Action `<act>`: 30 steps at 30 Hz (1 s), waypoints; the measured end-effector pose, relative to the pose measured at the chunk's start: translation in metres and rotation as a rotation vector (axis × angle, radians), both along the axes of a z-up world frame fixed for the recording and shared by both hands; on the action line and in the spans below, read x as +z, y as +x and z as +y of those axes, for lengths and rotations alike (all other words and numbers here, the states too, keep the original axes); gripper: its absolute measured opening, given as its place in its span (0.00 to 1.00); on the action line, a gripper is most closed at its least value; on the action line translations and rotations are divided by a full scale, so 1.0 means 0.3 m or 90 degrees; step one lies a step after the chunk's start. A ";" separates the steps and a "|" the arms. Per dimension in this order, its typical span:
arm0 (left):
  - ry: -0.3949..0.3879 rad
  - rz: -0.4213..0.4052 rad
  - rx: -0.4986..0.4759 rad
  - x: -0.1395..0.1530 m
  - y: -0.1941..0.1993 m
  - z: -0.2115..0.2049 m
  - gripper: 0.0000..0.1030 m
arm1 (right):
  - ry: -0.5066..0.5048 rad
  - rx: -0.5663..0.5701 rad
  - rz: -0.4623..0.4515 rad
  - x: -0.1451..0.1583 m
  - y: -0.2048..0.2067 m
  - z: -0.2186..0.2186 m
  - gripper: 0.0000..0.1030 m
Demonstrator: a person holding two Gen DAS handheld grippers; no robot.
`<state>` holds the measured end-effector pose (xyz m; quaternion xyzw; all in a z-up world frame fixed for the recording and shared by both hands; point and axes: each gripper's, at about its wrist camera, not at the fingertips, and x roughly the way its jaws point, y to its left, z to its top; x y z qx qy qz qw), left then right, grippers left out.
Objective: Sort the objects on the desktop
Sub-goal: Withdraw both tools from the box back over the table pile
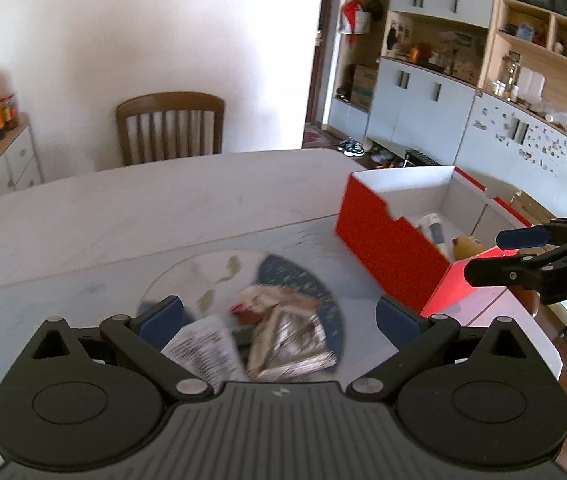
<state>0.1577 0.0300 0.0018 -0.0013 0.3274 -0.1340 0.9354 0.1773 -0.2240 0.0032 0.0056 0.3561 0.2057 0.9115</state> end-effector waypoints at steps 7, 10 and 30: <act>0.003 0.011 0.028 -0.048 -0.083 0.147 1.00 | -0.012 0.006 0.009 -0.021 -0.032 0.111 0.97; 0.020 0.004 0.050 -0.062 -0.109 0.188 1.00 | -0.015 0.007 0.015 -0.032 -0.043 0.148 0.97; 0.077 0.080 -0.020 -0.267 -0.126 0.259 1.00 | -0.061 0.009 0.062 -0.168 -0.042 0.323 0.97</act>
